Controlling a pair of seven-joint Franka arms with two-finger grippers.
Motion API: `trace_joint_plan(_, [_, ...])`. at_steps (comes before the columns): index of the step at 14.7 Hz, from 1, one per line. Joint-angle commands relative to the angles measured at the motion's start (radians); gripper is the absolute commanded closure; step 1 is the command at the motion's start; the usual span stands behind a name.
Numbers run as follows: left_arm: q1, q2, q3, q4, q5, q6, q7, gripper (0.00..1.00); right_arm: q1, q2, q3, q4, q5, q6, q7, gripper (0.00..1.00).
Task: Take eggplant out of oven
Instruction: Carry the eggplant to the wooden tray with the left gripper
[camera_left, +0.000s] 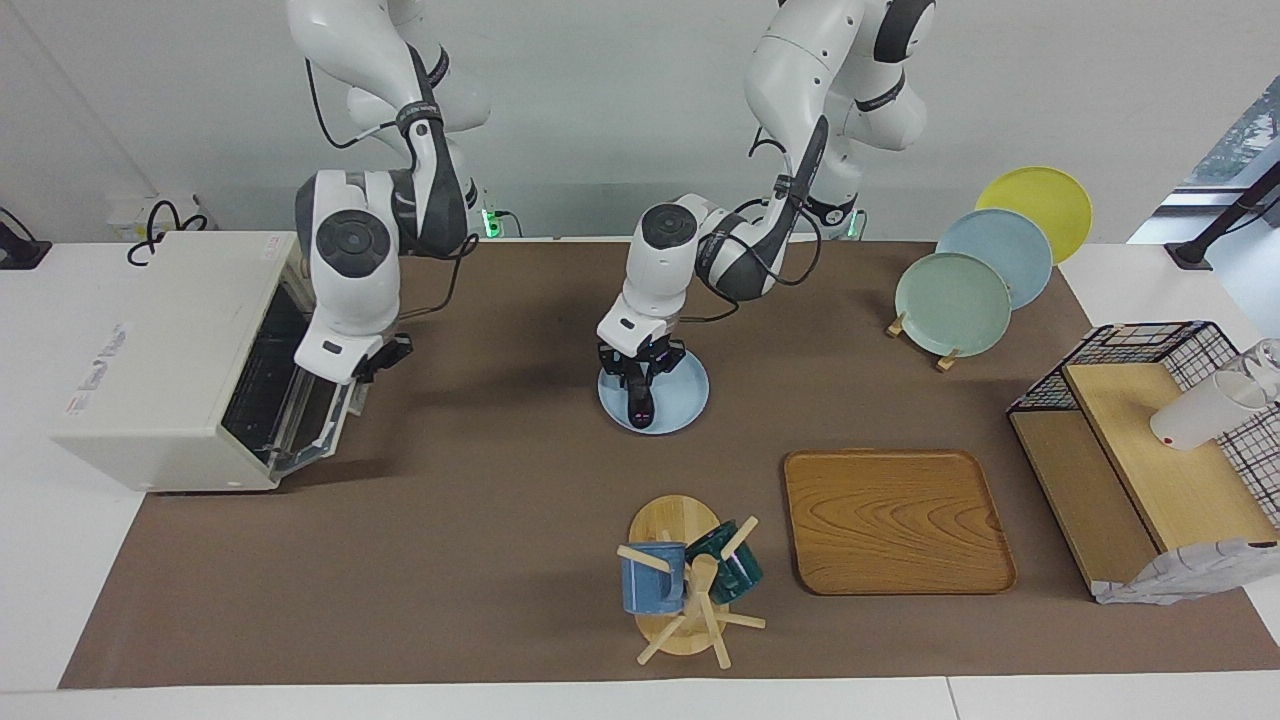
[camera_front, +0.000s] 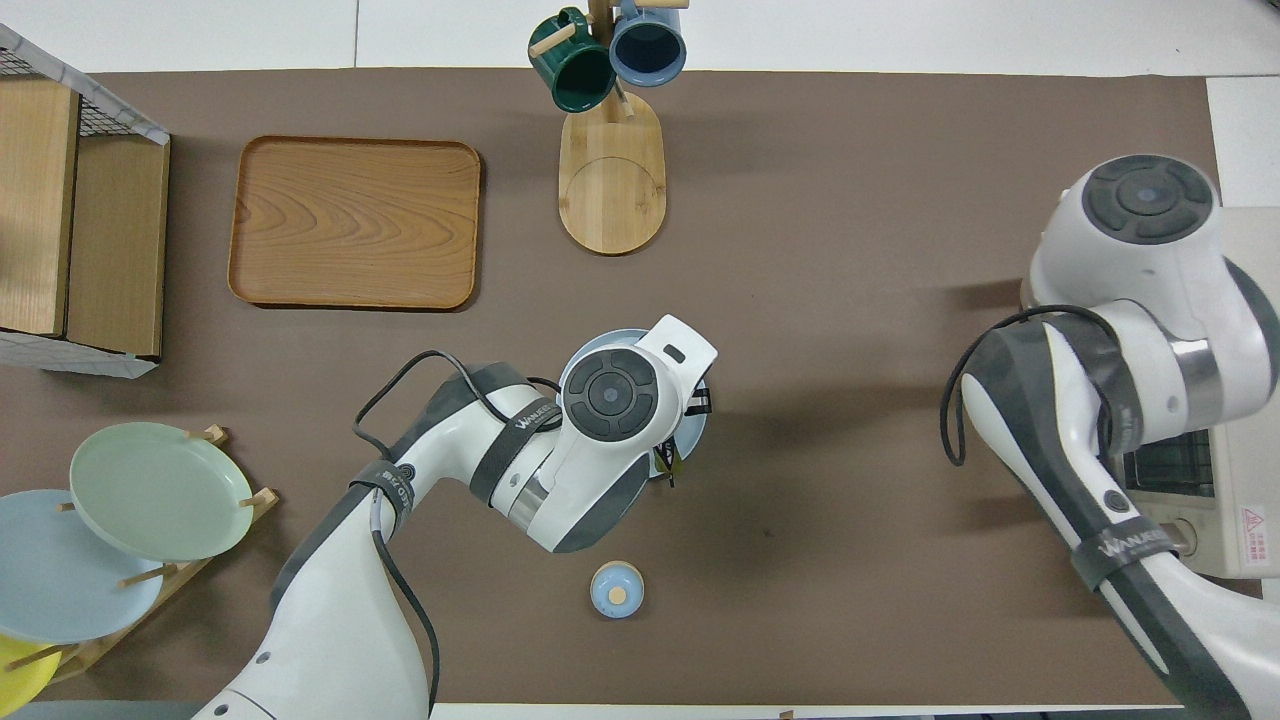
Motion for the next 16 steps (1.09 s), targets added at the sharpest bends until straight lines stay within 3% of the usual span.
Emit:
trace_joint_plan(1, [0.031,-0.027,0.014,0.013,-0.012,-0.04,0.062,1.0,-0.088,-0.023,-0.003,0.001,-0.028,-0.004,-0.105,1.0])
trace_joint_plan(4, [0.151,-0.077,0.011,0.111,-0.012,-0.215,0.14,1.0,-0.136,-0.048,-0.003,0.002,0.025,-0.03,-0.13,1.0])
trace_joint_plan(6, [0.25,-0.074,0.01,0.217,-0.014,-0.353,0.224,1.0,-0.137,-0.074,-0.004,0.043,0.062,-0.11,-0.131,1.0])
trace_joint_plan(8, [0.344,-0.049,0.013,0.286,-0.025,-0.393,0.281,1.0,-0.134,-0.092,-0.001,0.155,0.099,-0.26,-0.128,1.0])
trace_joint_plan(10, [0.468,-0.02,0.01,0.32,-0.034,-0.398,0.377,1.0,-0.134,-0.092,-0.001,0.263,0.192,-0.342,-0.121,0.87])
trace_joint_plan(13, [0.586,0.067,0.013,0.351,-0.054,-0.38,0.538,1.0,-0.123,-0.098,0.003,0.294,0.283,-0.337,-0.058,0.61])
trace_joint_plan(14, [0.616,0.118,0.014,0.409,-0.051,-0.377,0.578,1.0,-0.116,-0.102,0.007,0.283,0.283,-0.328,-0.033,0.4])
trace_joint_plan(15, [0.631,0.17,0.015,0.471,-0.049,-0.378,0.595,1.0,-0.117,-0.103,0.01,0.277,0.284,-0.322,0.014,0.0])
trace_joint_plan(16, [0.633,0.219,0.016,0.524,-0.048,-0.375,0.595,1.0,-0.116,-0.105,0.011,0.275,0.284,-0.317,0.046,0.0])
